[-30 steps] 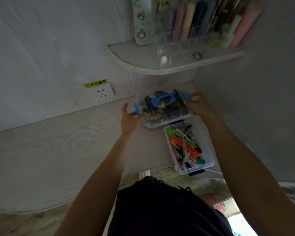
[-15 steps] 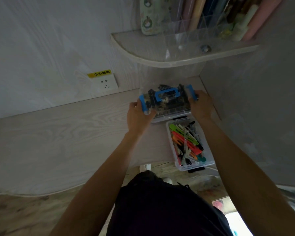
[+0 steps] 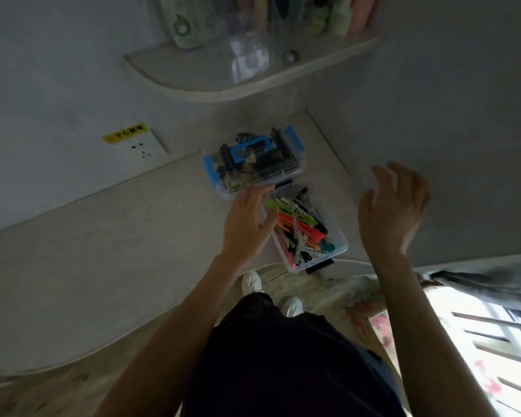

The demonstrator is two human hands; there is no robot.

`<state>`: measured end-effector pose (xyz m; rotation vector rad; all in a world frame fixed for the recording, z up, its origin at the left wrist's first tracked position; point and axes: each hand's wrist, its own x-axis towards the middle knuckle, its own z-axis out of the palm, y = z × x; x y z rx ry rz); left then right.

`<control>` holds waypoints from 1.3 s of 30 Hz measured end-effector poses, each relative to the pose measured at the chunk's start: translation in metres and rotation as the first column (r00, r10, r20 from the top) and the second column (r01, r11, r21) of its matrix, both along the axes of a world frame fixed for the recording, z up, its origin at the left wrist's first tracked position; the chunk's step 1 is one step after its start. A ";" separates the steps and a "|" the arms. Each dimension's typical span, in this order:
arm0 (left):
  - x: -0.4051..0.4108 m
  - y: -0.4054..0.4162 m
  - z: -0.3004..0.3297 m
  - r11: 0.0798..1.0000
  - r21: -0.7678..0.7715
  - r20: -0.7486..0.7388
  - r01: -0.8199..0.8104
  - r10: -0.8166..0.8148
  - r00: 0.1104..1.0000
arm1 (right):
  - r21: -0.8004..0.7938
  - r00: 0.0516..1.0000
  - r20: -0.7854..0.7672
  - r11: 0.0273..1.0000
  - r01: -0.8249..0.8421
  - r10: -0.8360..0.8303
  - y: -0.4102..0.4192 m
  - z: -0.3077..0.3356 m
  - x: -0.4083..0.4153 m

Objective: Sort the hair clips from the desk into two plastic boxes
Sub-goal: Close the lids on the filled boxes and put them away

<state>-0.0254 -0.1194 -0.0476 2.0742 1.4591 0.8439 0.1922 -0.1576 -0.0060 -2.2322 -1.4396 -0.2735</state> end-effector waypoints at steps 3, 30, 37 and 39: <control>0.008 -0.015 -0.023 0.991 -0.133 -0.019 0.016 -0.019 1.000 | -0.197 0.987 -0.009 0.968 0.155 -0.160 -0.017 -0.010 0.019; 0.002 -0.024 -0.016 0.695 -0.718 0.293 -0.038 0.352 0.889 | -0.203 0.829 -0.134 0.803 -0.560 0.544 -0.092 -0.062 -0.044; -0.004 -0.031 -0.015 0.659 -0.751 0.296 -0.040 0.391 0.871 | -0.103 0.813 0.008 0.809 -0.578 0.582 -0.087 -0.082 -0.030; -0.009 -0.042 -0.018 0.641 -0.764 0.265 -0.077 0.420 0.868 | -0.046 0.836 -0.003 0.835 -0.548 0.549 -0.075 -0.081 -0.023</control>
